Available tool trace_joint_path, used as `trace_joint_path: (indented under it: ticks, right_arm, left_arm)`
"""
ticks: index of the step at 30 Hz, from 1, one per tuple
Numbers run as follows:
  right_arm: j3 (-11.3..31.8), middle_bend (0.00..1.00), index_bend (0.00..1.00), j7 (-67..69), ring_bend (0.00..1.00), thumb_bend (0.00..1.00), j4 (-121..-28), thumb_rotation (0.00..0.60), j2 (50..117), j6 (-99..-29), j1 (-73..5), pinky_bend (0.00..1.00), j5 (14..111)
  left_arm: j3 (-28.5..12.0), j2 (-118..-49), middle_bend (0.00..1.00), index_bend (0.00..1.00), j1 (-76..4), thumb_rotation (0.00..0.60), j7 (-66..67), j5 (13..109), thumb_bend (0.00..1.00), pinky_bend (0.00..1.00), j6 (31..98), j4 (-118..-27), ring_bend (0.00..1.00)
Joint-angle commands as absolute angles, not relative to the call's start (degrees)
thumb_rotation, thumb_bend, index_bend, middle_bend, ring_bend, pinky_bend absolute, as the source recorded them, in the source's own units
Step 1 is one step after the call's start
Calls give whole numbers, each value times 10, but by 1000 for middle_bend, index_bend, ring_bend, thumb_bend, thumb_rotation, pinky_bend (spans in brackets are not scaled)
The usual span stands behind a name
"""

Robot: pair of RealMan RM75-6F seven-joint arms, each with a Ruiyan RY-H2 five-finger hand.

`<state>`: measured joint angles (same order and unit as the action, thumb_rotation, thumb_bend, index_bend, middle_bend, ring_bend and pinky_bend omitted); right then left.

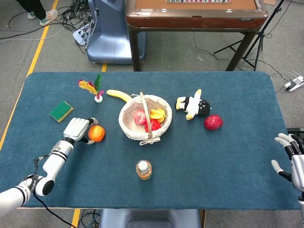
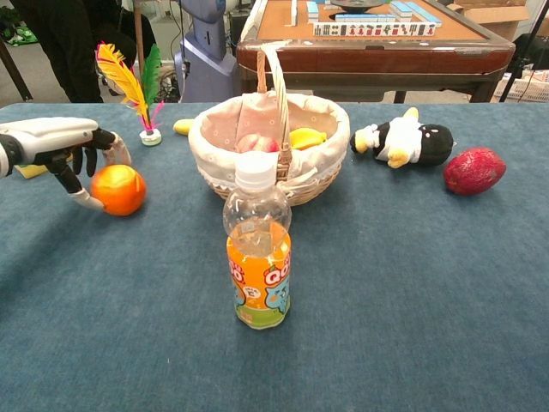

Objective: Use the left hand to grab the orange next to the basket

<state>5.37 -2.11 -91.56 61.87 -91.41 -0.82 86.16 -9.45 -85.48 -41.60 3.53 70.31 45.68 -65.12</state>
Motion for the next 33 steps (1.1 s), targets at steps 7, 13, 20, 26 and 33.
trace_joint_path:
  ticks: [7,13,20,26,33]
  right_arm:
    - [54,232,263,-13,151,221,-908,600,621,-911,-9,187,861]
    - [54,232,263,-9,151,220,-902,600,625,-901,-13,187,859]
    - [54,232,263,-8,151,221,-900,600,628,-897,-16,187,861]
    - [53,232,263,-2,151,221,-894,600,631,-894,-16,187,858]
    - [53,232,263,5,152,221,-889,600,632,-893,-14,187,854]
  left_arm:
    - [-92,-845,554,496,-397,600,-14,745,116,539,520,-655,551]
    - [-114,-805,554,493,-384,600,-51,750,116,539,566,-706,548]
    - [-154,-774,554,476,-386,600,-112,738,116,540,585,-778,537]
    - [-170,-777,554,471,-402,600,-124,730,116,539,578,-806,536]
    - [-176,-801,554,461,-428,600,-105,711,116,540,556,-814,534]
